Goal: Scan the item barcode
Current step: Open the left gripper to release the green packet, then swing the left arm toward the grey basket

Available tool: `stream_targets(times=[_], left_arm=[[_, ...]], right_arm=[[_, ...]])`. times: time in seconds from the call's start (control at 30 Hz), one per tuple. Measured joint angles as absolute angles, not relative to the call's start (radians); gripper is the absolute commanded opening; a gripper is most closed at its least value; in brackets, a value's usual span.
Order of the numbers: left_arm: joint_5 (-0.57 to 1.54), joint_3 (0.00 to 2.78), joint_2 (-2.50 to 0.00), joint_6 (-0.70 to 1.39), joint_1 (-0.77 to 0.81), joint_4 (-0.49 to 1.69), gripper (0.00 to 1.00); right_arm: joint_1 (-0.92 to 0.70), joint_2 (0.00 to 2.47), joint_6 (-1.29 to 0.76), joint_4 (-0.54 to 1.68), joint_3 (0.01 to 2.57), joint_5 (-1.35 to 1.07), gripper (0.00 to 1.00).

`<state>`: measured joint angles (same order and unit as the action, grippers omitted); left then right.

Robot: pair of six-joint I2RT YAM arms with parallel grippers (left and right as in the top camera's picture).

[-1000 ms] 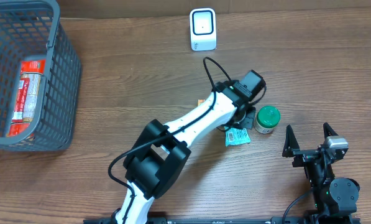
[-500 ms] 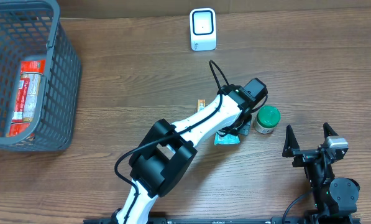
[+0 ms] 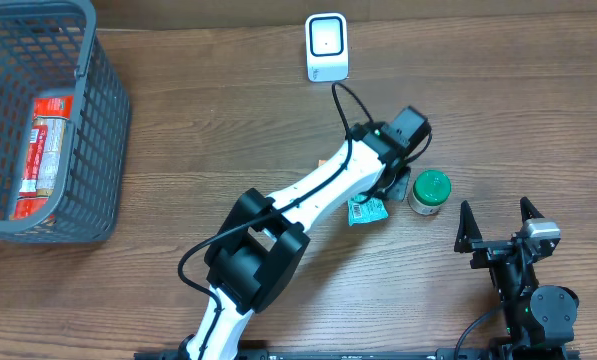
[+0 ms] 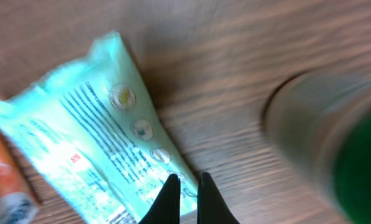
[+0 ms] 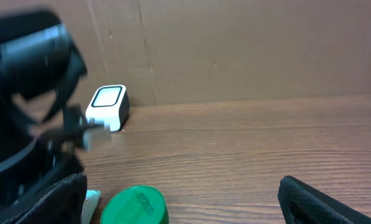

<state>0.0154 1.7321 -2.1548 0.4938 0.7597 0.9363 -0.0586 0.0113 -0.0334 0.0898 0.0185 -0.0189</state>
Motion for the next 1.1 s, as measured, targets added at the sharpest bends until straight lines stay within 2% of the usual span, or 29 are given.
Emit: stream_targets(times=[0.17,0.3,0.33,0.4,0.47,0.5,0.57,0.63,0.83,0.9,0.97,1.1], left_arm=[[0.019,1.866,-2.099,0.482,0.699,1.053,0.06],[0.019,1.992,-2.015,0.448,0.587,1.125,0.15],[0.019,2.028,-1.995,0.433,0.548,1.14,0.21],[0.018,2.088,-1.953,0.399,0.472,1.151,0.51],[0.017,2.152,-1.921,0.376,0.375,1.167,0.72],[0.013,2.181,-1.907,0.366,0.326,1.168,0.76],[0.01,2.228,-1.881,0.353,0.219,1.168,0.91],[0.005,2.267,-1.86,0.342,0.112,1.168,1.0],[-0.009,2.298,-1.806,0.326,-0.183,1.177,1.0],[-0.009,2.298,-1.801,0.302,-0.257,1.184,0.94],[-0.009,2.298,-1.801,0.259,-0.329,1.189,1.0],[-0.028,2.298,-1.801,0.171,-0.46,1.211,1.0]], right_arm=[[-0.059,0.011,-0.033,0.09,0.019,-0.019,1.0],[-0.059,0.011,-0.033,0.09,0.019,-0.019,1.0],[-0.059,0.011,-0.033,0.09,0.019,-0.019,1.0],[-0.059,0.011,-0.033,0.089,0.019,-0.019,1.0],[-0.059,0.011,-0.033,0.09,0.019,-0.019,1.0],[-0.059,0.011,-0.033,0.09,0.019,-0.019,1.0],[-0.059,0.011,-0.033,0.09,0.019,-0.019,1.0],[-0.059,0.011,-0.033,0.09,0.019,-0.019,1.0],[-0.059,0.011,-0.033,0.09,0.019,-0.019,1.0],[-0.059,0.011,-0.033,0.09,0.019,-0.019,1.0],[-0.059,0.011,-0.033,0.09,0.019,-0.019,1.0],[-0.059,0.011,-0.033,0.091,0.019,-0.019,1.0]])
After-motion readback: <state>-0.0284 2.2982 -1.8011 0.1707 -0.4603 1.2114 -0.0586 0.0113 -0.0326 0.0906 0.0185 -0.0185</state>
